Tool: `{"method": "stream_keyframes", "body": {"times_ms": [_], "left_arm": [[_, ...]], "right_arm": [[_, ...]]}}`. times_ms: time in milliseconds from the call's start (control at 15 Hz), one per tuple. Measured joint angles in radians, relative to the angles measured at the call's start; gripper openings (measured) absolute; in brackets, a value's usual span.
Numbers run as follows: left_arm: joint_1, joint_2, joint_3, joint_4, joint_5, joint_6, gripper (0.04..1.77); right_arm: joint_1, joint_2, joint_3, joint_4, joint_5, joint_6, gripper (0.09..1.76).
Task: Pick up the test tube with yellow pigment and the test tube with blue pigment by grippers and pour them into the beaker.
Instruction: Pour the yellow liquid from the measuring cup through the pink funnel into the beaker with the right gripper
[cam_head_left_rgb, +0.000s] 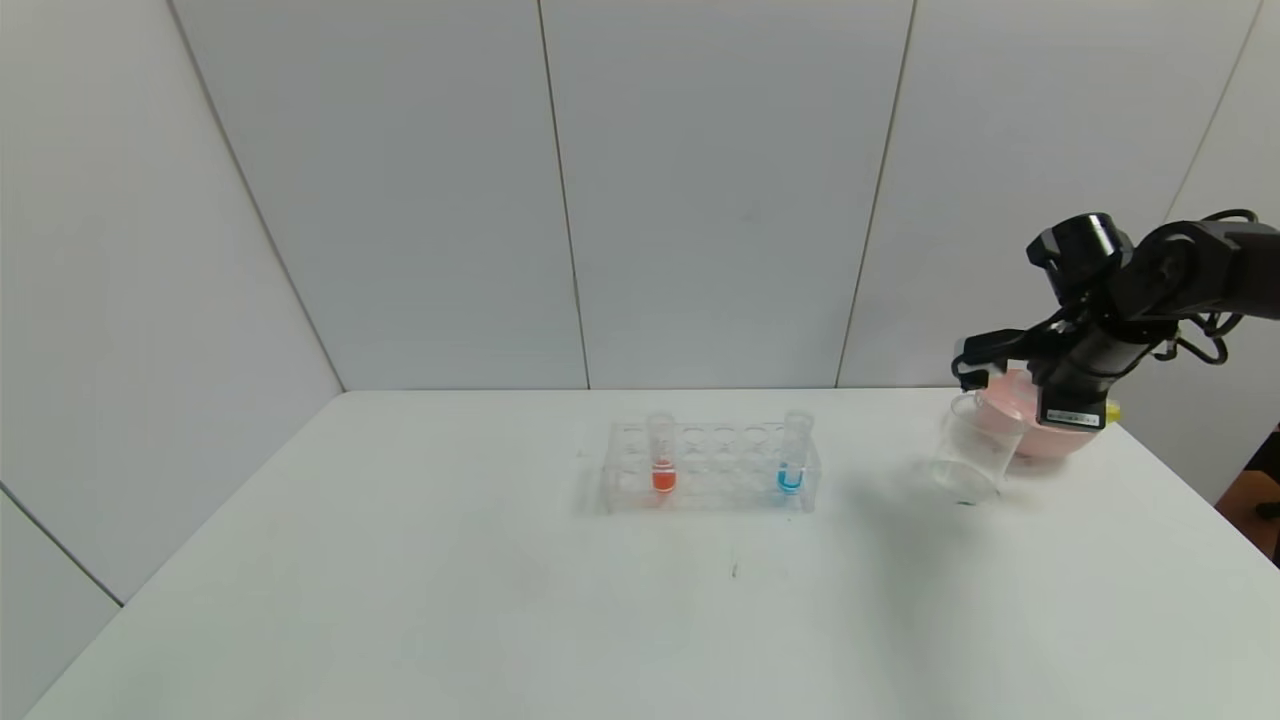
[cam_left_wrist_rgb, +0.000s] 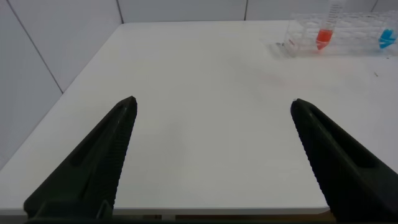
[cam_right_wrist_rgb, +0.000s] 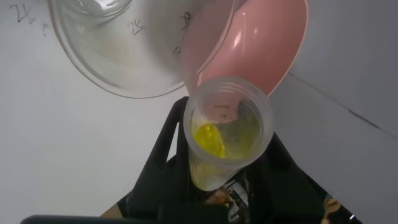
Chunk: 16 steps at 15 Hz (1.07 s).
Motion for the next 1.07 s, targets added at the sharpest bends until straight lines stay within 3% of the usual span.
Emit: {"method": "stream_keyframes", "body": {"times_ms": [1067], "left_arm": [[0.000,0.000,0.000,0.000,0.000,0.000,1.76]], "right_arm": [[0.061,0.016,0.000,0.037,-0.237,-0.076,0.57]]}}
